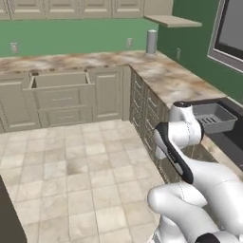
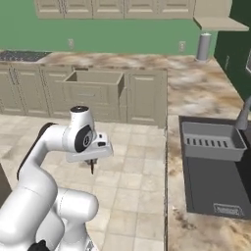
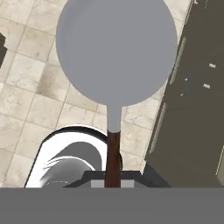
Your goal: Organize the utensils by type. Pick up the wooden spoons from the counter and place them in the open cabinet. Then pick up the metallic utensils from the counter and place them in the open drawer.
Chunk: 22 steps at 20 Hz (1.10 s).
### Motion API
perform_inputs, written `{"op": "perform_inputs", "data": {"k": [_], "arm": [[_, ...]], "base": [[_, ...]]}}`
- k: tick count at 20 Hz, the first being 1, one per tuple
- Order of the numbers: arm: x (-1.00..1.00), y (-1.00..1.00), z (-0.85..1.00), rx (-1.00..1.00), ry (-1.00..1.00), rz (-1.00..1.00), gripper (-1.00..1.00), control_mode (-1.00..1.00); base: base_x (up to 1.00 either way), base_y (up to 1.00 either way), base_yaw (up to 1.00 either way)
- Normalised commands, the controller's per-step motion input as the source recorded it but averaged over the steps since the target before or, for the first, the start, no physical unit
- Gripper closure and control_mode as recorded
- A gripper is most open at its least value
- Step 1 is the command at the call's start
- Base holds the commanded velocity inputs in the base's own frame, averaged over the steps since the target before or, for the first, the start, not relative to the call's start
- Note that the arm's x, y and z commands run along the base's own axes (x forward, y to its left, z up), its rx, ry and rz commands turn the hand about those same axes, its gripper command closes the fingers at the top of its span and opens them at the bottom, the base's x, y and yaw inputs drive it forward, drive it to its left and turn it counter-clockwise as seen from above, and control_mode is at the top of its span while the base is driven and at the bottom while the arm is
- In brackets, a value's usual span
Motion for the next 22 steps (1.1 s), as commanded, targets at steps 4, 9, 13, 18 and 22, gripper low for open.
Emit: {"op": "perform_inputs", "data": {"k": [4,9,13,18,22], "arm": [[0.0,0.0,0.0,0.0,0.0,0.0,1.0,1.0],[0.0,0.0,0.0,0.0,0.0,0.0,1.0,1.0],[0.0,0.0,0.0,0.0,0.0,0.0,1.0,1.0],[0.0,0.0,0.0,0.0,0.0,0.0,1.0,1.0],[0.0,0.0,0.0,0.0,0.0,0.0,1.0,1.0]], "base": [[1.0,0.36,0.21],[0.95,0.48,0.2],[0.98,0.49,0.2],[1.0,0.46,0.18],[1.0,0.47,0.17]]}}
